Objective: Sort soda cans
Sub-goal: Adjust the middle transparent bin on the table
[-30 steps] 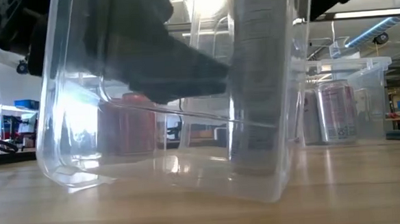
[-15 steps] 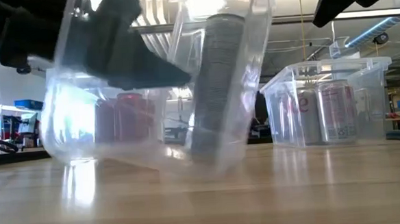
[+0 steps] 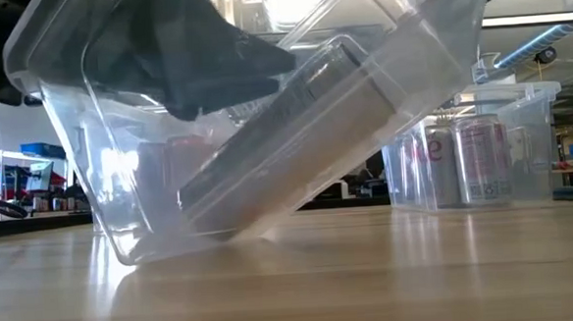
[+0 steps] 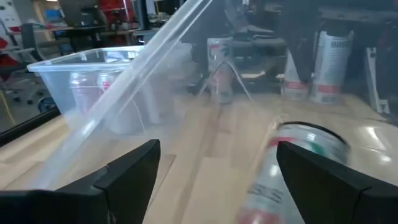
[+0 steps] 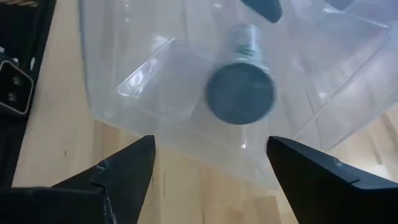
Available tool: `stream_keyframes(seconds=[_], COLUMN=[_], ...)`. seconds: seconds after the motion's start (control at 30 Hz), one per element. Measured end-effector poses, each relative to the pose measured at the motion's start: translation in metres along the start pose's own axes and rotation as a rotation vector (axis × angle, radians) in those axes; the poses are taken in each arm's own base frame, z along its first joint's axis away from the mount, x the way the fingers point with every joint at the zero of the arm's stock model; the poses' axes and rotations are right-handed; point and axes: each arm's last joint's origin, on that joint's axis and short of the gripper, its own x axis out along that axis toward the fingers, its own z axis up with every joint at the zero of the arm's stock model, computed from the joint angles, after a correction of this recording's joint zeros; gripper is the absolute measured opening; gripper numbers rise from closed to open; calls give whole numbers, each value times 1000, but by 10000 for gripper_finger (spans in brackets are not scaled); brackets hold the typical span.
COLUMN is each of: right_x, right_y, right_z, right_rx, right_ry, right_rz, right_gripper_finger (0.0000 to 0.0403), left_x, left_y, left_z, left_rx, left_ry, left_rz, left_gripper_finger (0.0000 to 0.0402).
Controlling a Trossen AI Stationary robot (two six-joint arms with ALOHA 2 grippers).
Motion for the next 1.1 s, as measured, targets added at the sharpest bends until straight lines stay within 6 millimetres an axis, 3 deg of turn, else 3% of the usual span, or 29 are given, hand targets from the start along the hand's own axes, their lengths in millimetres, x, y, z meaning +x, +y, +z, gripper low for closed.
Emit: stream_keyframes(seconds=[0.17, 0.37, 0.53, 0.97, 1.1], right_x=[-1, -21, -36, -37, -31], right_y=[-2, -5, -8, -15, -23], right_z=[6, 46, 67, 76, 88], right_rx=[-32, -107, -113, -131, -114], right_ry=[-16, -128, -181, -187, -237], right_rz=[-18, -43, -54, -60, -57], right_gripper_finger=[309, 299, 293, 301, 298], left_x=[14, 25, 21, 25, 26], left_y=[-12, -22, -20, -19, -20], left_z=[-2, -6, -13, -12, -11], left_rx=[-28, -110, -177, -224, -214], left_ry=[-18, -121, -244, -261, -265], left_rz=[-12, -48, -140, -136, -134], left_gripper_finger=[310, 310, 310, 310, 310])
